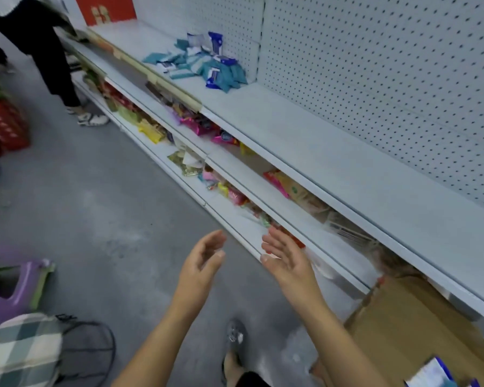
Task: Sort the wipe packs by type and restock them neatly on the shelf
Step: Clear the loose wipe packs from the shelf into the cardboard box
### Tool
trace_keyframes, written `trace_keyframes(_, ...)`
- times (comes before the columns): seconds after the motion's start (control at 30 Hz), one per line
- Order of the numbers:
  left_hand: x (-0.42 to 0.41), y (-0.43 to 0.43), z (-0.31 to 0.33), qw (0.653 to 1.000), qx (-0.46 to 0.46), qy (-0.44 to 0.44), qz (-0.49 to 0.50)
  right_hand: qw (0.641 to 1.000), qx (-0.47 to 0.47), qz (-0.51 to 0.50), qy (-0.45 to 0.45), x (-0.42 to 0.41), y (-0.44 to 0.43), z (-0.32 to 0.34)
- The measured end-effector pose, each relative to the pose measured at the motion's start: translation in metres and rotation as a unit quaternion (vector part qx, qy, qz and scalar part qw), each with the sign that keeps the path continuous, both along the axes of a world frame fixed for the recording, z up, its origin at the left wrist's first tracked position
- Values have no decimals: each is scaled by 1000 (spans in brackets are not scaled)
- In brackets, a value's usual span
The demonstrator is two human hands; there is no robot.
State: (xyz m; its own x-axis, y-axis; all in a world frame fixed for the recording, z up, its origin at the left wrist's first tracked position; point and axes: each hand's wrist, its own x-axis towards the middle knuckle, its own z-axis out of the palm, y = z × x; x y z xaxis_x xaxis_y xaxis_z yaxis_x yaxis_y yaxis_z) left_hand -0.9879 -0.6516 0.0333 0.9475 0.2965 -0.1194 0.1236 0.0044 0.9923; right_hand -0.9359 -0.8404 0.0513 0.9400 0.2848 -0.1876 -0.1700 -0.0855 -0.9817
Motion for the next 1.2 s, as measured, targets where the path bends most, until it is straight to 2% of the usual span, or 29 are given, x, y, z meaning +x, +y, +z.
trace_keyframes(0.3,146,134,33,999,29,-10,24,998,42,42,-4,158,154,14)
trace_keyframes(0.53,263,250,42,997,6,-39,63,998,42,48,-22,279,270,29)
trace_keyframes(0.77,388,373,49,998,8,-58,2,997,53,-27,-40,393,391,42)
trace_keyframes(0.9,446,431,60,999,1,-49,-9,998,41,-27,-40,442,439,56)
trace_keyframes(1.2,599,507,52,998,21,-37,-46,996,28,-80,-31,576,515,43)
